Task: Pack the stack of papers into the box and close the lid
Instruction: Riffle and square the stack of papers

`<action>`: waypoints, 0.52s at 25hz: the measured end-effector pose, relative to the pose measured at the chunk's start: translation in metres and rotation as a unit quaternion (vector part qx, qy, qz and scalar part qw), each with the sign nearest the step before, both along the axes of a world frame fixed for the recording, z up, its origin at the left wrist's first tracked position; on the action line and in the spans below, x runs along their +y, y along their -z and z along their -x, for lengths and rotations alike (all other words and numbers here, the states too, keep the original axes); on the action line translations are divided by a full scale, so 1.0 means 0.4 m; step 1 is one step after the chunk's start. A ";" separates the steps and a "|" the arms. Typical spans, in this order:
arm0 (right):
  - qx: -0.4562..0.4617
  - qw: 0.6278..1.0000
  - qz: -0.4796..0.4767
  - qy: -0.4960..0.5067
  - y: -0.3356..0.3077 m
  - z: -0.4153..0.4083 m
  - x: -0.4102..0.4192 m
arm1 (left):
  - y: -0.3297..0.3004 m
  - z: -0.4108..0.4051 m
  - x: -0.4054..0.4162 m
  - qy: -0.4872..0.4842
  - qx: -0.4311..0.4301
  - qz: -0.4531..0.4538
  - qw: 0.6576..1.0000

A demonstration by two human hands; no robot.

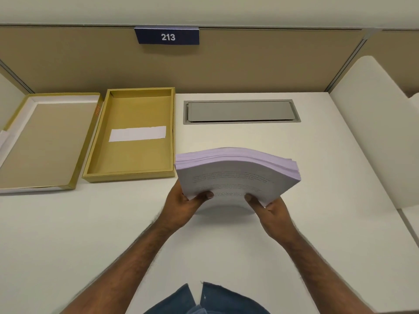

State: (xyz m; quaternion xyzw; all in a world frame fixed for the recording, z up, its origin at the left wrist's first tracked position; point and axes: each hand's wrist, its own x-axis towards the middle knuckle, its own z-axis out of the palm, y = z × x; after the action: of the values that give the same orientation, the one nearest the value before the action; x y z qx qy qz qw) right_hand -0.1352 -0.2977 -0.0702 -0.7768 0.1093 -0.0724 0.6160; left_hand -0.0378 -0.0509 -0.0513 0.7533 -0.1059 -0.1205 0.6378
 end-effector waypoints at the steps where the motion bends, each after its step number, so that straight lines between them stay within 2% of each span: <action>1: 0.000 1.000 -0.001 0.007 -0.002 -0.001 0.000 | 0.001 -0.002 0.005 -0.002 0.001 0.007 1.000; 4: -0.006 1.000 0.007 0.013 0.004 0.006 0.002 | 0.013 -0.008 0.020 -0.001 -0.010 0.021 1.000; 9: 0.051 0.998 0.013 -0.031 0.083 0.034 -0.002 | 0.095 0.008 0.040 0.035 0.010 -0.047 0.998; 13: 0.054 0.997 0.037 -0.039 0.102 0.037 -0.004 | 0.142 0.031 0.055 0.043 0.014 -0.066 0.997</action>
State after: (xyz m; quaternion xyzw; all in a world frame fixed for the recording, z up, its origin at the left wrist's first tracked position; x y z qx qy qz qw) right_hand -0.1500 -0.2993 -0.1112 -0.8053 0.1096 -0.0106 0.5826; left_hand -0.0500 -0.0288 -0.1081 0.7866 -0.1211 -0.1650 0.5825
